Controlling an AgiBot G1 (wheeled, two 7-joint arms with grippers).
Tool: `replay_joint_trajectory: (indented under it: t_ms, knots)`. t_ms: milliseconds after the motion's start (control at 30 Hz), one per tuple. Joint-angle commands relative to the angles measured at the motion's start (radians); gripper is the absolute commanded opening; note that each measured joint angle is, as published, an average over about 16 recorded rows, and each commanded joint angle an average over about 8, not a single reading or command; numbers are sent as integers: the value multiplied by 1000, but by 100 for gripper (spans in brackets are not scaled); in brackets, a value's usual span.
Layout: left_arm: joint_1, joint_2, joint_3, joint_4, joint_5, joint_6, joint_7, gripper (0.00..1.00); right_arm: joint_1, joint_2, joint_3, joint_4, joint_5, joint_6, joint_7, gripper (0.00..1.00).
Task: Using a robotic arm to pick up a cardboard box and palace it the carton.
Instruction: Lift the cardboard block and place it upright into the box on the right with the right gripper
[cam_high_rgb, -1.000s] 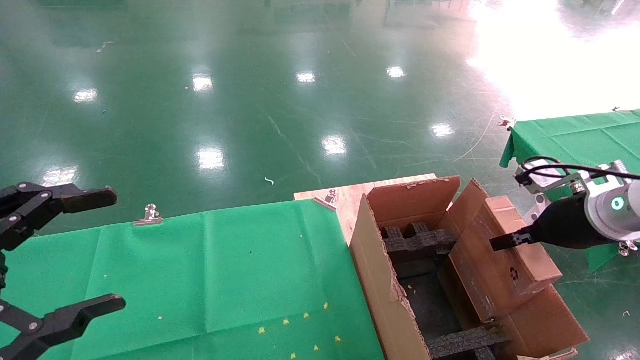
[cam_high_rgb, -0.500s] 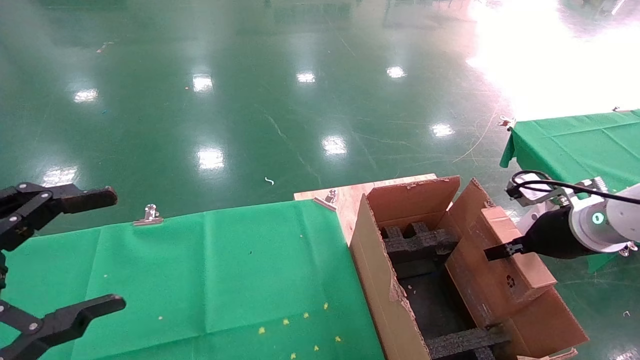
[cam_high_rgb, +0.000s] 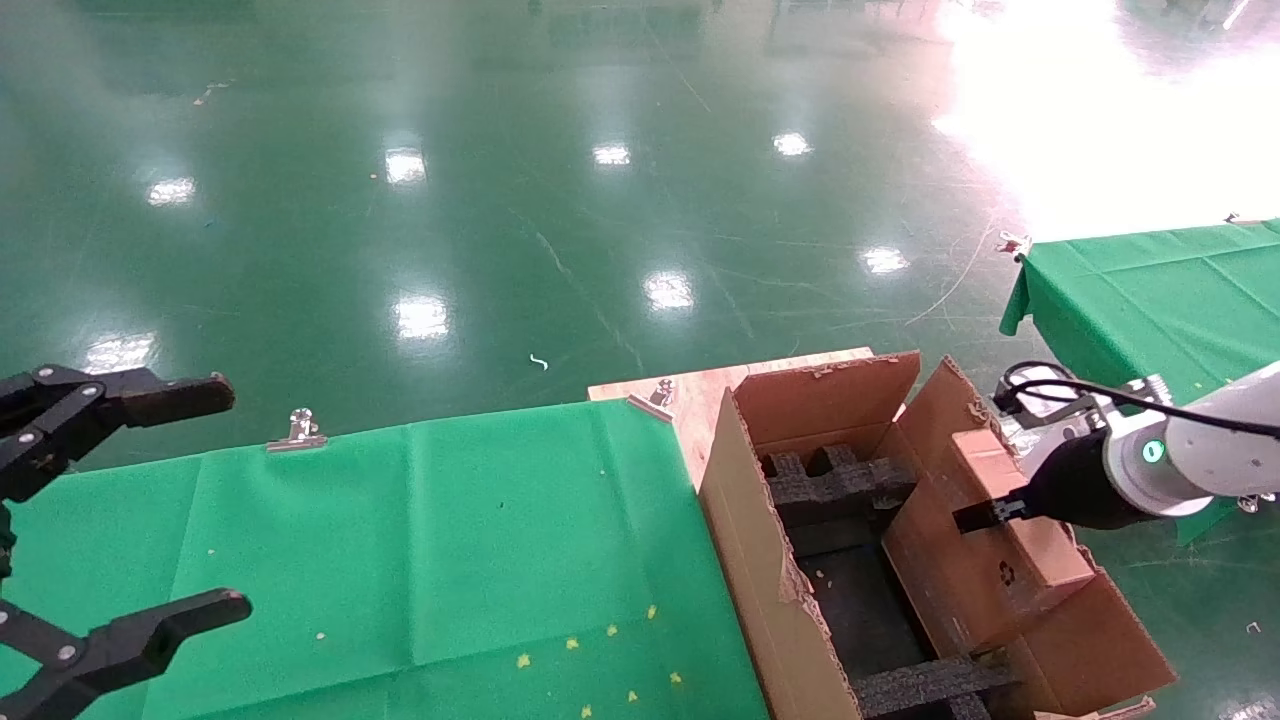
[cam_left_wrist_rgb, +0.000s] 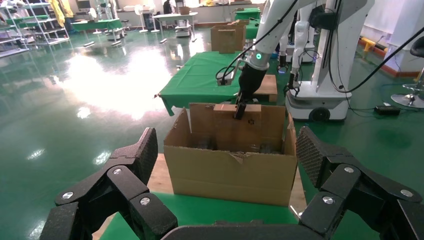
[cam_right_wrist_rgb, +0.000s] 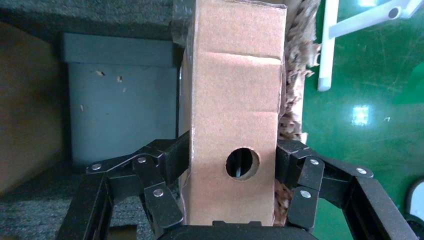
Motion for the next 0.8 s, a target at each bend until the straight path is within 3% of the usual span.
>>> replay_joint_trajectory:
  t_ms: [33, 800]
  knots:
    - [0, 0, 0, 0, 0, 0, 0, 100, -18, -10, 0, -15, 8, 10, -2, 0]
    - [0, 0, 0, 0, 0, 0, 0, 100, -219, -141, 32, -225, 146, 52, -101, 0]
